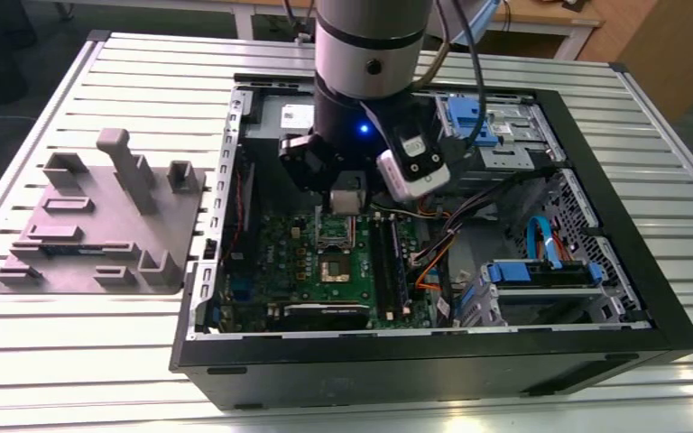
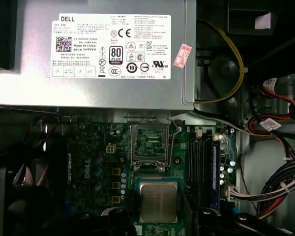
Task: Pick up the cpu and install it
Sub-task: 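Place the cpu into insertion slot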
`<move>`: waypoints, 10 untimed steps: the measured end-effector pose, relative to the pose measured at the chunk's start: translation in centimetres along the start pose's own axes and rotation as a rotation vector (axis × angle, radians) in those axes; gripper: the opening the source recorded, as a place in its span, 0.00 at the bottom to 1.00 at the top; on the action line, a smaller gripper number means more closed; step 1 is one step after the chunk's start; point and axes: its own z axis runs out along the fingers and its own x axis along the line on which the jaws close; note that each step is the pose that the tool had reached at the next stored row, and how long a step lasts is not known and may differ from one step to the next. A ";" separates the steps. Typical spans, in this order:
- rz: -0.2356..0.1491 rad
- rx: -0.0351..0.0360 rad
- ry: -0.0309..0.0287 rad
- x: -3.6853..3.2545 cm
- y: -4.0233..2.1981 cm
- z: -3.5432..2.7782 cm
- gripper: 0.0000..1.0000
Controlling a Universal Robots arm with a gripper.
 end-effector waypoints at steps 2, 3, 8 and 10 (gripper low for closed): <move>0.000 0.0000 0.0000 0.00 -0.08 0.36 0.47; -0.001 0.0000 0.0000 0.00 -0.15 0.54 0.47; -0.001 -0.0001 -0.0001 0.02 -0.85 1.41 0.47; -0.001 0.0004 0.0001 0.02 -0.86 1.43 0.47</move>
